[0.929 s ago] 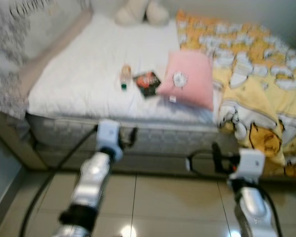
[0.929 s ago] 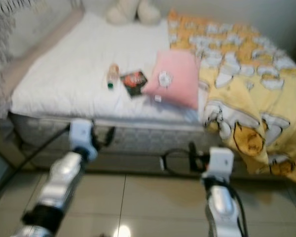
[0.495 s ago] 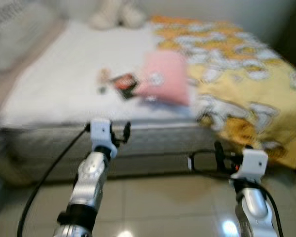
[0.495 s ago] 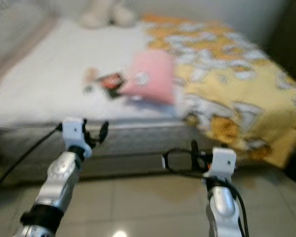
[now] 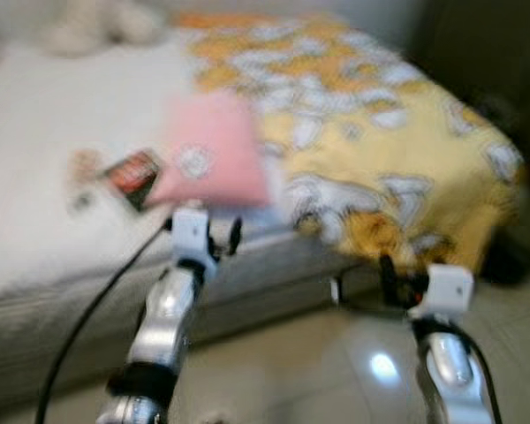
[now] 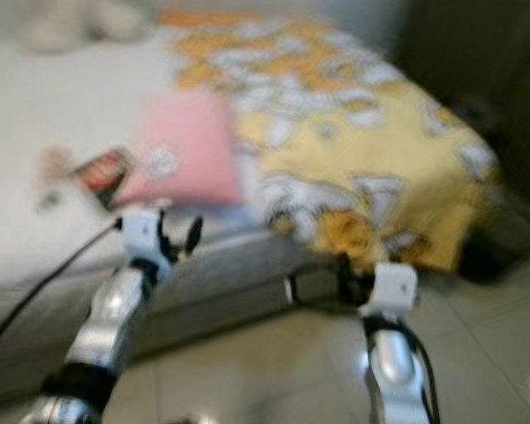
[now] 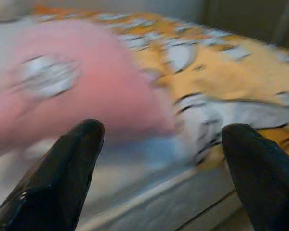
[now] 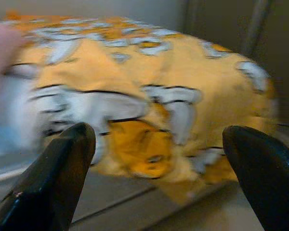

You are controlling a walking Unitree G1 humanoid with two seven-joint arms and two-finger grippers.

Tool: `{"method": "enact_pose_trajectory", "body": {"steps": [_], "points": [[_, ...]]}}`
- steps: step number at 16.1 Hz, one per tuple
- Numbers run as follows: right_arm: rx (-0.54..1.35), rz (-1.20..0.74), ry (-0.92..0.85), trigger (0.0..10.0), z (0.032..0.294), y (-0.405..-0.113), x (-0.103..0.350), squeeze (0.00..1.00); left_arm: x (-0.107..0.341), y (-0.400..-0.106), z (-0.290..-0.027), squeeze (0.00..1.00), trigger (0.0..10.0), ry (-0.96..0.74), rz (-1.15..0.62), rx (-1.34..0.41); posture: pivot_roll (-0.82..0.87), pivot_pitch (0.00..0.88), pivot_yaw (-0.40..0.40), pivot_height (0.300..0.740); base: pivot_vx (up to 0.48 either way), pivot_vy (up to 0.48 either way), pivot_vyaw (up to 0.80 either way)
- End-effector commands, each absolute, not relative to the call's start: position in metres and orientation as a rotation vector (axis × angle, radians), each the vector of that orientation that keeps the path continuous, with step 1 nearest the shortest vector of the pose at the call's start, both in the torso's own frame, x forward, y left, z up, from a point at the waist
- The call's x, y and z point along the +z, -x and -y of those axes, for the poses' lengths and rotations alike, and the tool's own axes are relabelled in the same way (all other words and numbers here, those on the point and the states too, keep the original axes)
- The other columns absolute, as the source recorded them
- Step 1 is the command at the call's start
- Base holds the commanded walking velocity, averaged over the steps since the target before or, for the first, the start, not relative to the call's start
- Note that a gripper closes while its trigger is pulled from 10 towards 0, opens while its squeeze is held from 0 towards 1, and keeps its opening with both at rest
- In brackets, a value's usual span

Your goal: Clean up the room

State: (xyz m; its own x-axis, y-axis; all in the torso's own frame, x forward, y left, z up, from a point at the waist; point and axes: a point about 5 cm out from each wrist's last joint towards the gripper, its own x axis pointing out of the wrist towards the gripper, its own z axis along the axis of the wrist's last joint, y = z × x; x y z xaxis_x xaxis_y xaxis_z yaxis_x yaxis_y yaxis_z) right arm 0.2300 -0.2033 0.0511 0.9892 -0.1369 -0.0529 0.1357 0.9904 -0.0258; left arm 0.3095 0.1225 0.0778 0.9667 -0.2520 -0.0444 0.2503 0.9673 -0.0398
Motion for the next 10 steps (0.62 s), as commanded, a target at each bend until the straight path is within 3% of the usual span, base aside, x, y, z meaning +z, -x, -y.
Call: {"method": "enact_pose_trajectory", "body": {"steps": [1, 6, 10], "points": [[-0.157, -0.054, 0.044, 10.0, 0.210, -0.229, 0.052, 0.00, 0.080, -0.310, -0.117, 0.00, 10.0, 0.045, -0.041, -0.263, 0.02, 0.000, 0.023, 0.740, 0.480, 0.000, 0.00], [-0.110, -0.047, 0.073, 10.0, 0.208, -0.234, 0.054, 0.00, 0.081, -0.315, -0.129, 0.00, 10.0, 0.083, -0.054, -0.176, 0.02, 0.000, 0.021, 0.740, 0.480, 0.000, 0.47], [-0.089, -0.047, 0.063, 10.0, 0.208, -0.238, 0.055, 0.00, 0.079, -0.315, -0.130, 0.00, 10.0, 0.047, -0.066, -0.152, 0.03, 0.000, 0.016, 0.740, 0.073, 0.000, 0.47]]}}
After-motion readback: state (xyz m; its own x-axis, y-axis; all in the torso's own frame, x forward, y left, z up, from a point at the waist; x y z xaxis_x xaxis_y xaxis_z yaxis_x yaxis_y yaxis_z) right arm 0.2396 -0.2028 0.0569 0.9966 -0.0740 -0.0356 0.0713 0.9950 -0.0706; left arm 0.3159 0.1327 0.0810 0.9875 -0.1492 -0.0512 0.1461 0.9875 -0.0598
